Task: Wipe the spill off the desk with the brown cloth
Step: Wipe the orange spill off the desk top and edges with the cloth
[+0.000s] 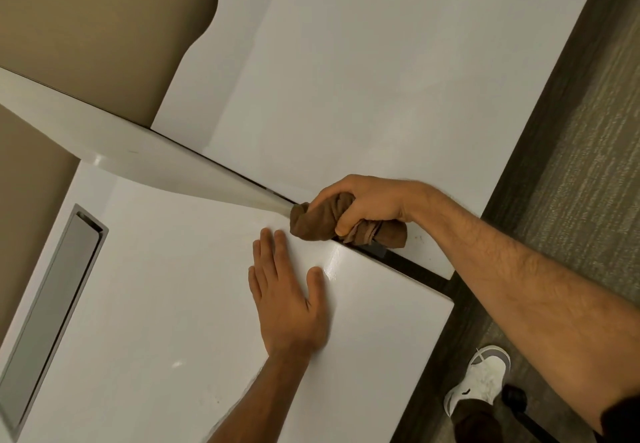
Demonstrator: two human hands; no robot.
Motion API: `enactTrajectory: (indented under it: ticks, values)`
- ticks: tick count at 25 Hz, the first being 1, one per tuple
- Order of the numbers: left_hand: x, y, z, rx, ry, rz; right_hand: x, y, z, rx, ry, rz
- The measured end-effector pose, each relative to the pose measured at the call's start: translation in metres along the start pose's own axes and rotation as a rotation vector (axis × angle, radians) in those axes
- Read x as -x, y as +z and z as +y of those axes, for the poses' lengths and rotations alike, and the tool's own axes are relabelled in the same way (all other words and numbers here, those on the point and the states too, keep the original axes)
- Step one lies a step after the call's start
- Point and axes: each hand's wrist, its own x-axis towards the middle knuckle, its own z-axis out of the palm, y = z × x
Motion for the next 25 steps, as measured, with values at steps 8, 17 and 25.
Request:
enactTrajectory:
  ticks: [8, 17, 25]
  values:
    - [0.0, -0.001, 0.002, 0.03, -0.005, 0.0, -0.013, 0.02, -0.023, 0.019, -0.007, -0.1]
    - [0.001, -0.001, 0.001, 0.007, -0.005, 0.003, 0.008, 0.008, 0.0, -0.023, 0.055, 0.0]
    - [0.0, -0.001, 0.002, -0.003, -0.007, 0.015, 0.061, -0.008, 0.037, -0.049, 0.083, -0.076]
